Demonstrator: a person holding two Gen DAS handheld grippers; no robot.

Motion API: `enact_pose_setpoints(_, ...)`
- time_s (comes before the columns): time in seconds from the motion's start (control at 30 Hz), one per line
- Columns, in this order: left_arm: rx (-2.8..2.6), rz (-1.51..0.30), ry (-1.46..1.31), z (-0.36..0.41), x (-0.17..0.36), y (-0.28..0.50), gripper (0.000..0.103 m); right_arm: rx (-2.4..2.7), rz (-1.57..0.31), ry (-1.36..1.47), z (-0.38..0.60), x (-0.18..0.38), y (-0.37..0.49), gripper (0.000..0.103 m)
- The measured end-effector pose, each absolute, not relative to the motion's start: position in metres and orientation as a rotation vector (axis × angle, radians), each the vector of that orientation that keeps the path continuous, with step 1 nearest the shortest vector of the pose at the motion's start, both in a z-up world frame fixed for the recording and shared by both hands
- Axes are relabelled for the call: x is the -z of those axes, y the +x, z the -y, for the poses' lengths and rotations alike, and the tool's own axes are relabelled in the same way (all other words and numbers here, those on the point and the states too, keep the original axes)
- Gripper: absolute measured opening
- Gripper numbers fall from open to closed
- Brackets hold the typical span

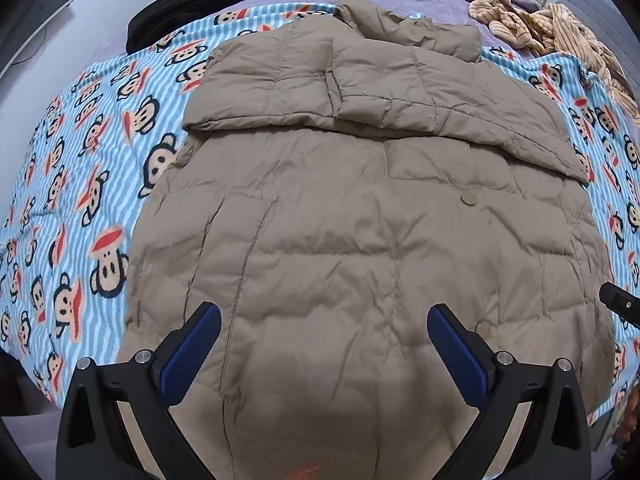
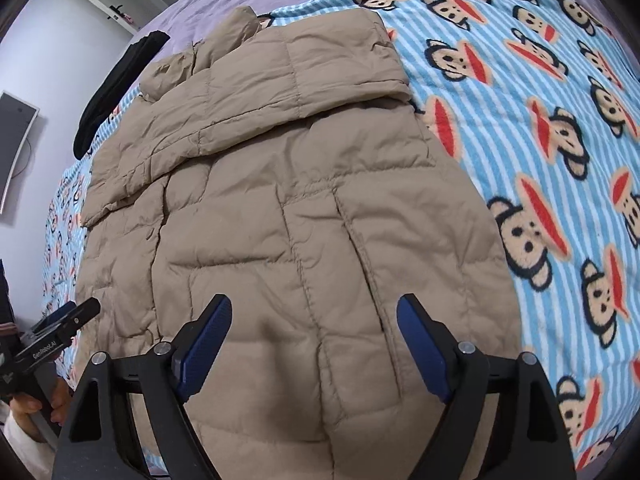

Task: Fold large clothes
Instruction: 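Open both grippers and withdraw them from the folded jacket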

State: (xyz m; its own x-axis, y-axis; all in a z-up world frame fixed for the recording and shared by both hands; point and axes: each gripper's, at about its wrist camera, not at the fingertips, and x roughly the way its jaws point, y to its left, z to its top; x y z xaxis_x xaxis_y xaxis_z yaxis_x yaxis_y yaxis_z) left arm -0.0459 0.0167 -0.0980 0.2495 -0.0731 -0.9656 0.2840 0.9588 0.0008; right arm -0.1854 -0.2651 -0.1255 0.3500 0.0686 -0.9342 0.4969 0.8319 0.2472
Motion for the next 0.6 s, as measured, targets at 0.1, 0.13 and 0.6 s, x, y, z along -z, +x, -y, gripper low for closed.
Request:
enact_pose_setpoints(0.1, 0.267, -1.303, 0.208, -0.025, 0.087, -0.063, 0.103, 0.311, -1.191, 0.597, 0.252, 0.116, -0.2, 0.087)
enact_pose_setpoints(0.13, 0.272, -1.297, 0.22, -0.028, 0.082, -0.069, 0.103, 0.314, -1.184, 0.624, 0.248, 0.112, -0.206, 0.087)
enact_pose_setpoints(0.6, 0.316, -1.332, 0.251, -0.071, 0.057, -0.125, 0.103, 0.413, -1.134, 0.922, 0.202, 0.097, -0.306, 0.089)
